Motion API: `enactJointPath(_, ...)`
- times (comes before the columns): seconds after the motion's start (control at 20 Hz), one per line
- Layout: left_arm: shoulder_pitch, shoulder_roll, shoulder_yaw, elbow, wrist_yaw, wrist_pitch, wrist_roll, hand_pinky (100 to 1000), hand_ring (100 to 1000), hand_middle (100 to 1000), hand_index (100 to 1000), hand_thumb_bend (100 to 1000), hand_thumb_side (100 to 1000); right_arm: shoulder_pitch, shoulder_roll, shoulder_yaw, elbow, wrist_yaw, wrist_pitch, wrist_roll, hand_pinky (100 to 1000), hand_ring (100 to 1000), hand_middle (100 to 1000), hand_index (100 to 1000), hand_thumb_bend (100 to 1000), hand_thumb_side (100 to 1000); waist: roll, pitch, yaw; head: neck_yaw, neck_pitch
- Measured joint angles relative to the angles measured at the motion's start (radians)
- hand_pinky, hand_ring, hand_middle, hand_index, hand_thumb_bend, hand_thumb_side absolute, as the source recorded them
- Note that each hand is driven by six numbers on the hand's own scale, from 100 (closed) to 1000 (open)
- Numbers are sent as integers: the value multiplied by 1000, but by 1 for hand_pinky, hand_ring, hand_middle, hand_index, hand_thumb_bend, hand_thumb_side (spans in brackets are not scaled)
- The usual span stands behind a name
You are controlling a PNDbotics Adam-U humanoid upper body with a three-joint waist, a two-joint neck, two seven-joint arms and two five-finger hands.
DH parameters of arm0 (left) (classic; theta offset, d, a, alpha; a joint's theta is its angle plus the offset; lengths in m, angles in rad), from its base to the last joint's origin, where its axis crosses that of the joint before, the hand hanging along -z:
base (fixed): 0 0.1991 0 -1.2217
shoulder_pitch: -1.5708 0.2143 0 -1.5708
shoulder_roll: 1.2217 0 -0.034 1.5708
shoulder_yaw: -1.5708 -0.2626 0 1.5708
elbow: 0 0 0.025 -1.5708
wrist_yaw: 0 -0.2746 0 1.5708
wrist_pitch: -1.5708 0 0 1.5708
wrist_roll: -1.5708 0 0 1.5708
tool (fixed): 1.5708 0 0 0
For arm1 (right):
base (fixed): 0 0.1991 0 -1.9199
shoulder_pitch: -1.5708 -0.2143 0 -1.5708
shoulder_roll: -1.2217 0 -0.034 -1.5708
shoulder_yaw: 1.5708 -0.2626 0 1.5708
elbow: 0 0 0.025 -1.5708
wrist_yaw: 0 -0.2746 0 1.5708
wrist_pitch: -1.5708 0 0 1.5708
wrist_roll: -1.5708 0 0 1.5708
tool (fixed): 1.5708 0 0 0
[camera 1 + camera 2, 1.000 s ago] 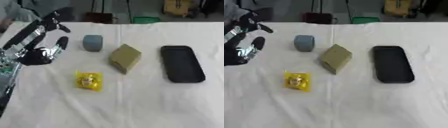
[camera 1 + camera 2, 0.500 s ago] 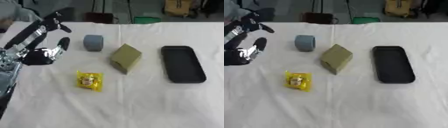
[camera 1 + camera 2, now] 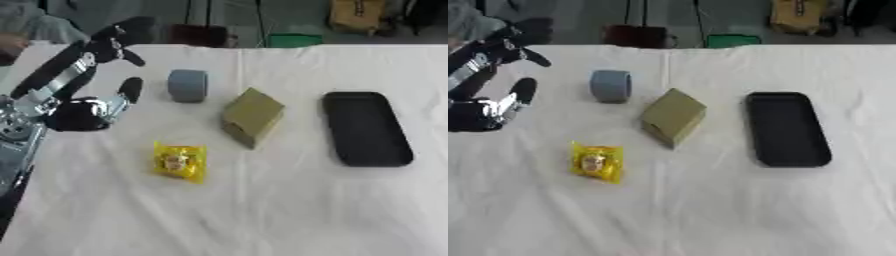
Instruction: Pick up objects on the table and place them in the box.
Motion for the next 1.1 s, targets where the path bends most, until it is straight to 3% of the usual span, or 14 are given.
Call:
enactJointPath(0.05, 0, 12, -3, 0, -17, -9, -16, 797, 991, 1000, 975, 100, 414, 0, 0, 0, -1, 0, 0, 0, 668, 545, 772, 849, 100, 644, 0, 0, -1, 0, 0)
enactJointPath(0.4, -1, 135, -76, -1, -265, -107, -135, 803, 941, 1000, 977, 111, 424, 0, 0, 0, -1, 0, 3, 4, 668, 545, 772, 849, 100, 645, 9, 0, -7, 6, 0)
enactJointPath(0.45, -2, 145, -89, -1, -294, -115, -140, 804, 913, 984, 969, 213, 424, 0, 0, 0, -1, 0, 3, 5, 668, 545, 772, 849, 100, 645, 9, 0, -8, 7, 0)
enactJointPath(0.5, -7, 156, -104, -2, -324, -119, -144, 804, 913, 984, 969, 213, 424, 0, 0, 0, -1, 0, 4, 6, 668, 545, 772, 849, 100, 645, 9, 0, -9, 9, 0)
enactJointPath(0.55, -15, 167, -120, -2, -356, -122, -147, 806, 898, 968, 963, 280, 457, 0, 0, 0, -1, 0, 4, 6, 668, 545, 772, 849, 100, 645, 10, 0, -11, 9, 0)
enactJointPath(0.7, -28, 191, -167, -3, -446, -123, -156, 805, 897, 967, 961, 283, 467, 0, 0, 0, -1, 0, 4, 6, 668, 545, 772, 849, 100, 645, 11, -3, -15, 9, 0)
enactJointPath(0.75, -29, 194, -181, -3, -470, -122, -158, 798, 894, 968, 954, 274, 528, 0, 0, 0, -1, 0, 4, 6, 668, 545, 772, 849, 100, 646, 11, -3, -16, 9, 0)
enactJointPath(0.8, -32, 196, -195, 3, -490, -120, -161, 798, 894, 968, 954, 274, 528, 0, 0, 0, -1, 0, 4, 7, 668, 545, 772, 849, 100, 646, 12, -3, -16, 9, 0)
enactJointPath(0.95, -48, 198, -236, 55, -530, -112, -171, 764, 852, 994, 943, 145, 693, 0, 0, 1, -1, 0, 5, 8, 668, 545, 772, 848, 100, 645, 12, -3, -19, 10, 0)
enactJointPath(1.1, -60, 190, -268, 139, -536, -93, -179, 755, 824, 956, 942, 126, 770, 0, 0, 1, -1, 0, 5, 9, 668, 545, 771, 848, 100, 645, 11, -3, -21, 11, 0)
